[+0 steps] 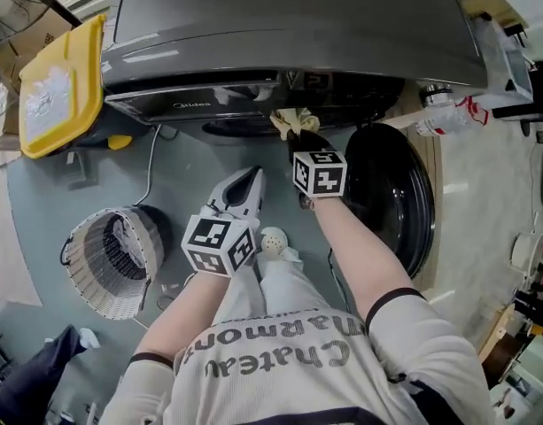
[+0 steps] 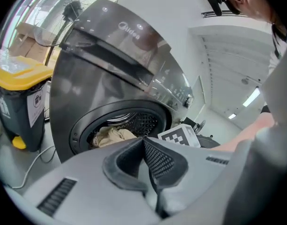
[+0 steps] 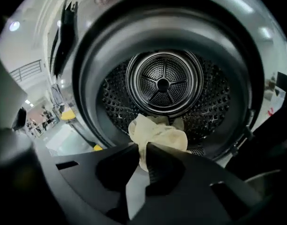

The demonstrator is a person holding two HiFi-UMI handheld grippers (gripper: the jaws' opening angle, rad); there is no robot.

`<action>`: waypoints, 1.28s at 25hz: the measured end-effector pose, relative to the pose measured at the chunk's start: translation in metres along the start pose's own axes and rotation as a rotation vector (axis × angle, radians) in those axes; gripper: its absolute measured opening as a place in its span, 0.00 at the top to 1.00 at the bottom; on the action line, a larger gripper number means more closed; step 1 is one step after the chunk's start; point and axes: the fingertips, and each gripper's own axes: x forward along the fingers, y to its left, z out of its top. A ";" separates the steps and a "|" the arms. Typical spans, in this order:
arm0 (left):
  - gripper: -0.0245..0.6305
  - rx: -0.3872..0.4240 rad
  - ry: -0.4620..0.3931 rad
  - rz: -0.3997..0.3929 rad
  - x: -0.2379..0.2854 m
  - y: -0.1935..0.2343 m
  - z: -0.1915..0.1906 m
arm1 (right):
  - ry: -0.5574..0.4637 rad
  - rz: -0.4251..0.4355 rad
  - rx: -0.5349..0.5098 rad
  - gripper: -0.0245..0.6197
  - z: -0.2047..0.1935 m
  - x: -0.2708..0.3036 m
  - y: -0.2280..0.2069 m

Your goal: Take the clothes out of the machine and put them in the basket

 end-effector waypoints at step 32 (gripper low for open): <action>0.95 0.328 -0.208 -0.207 -0.152 -0.216 0.269 | -0.664 0.064 0.099 0.88 0.264 -0.423 0.098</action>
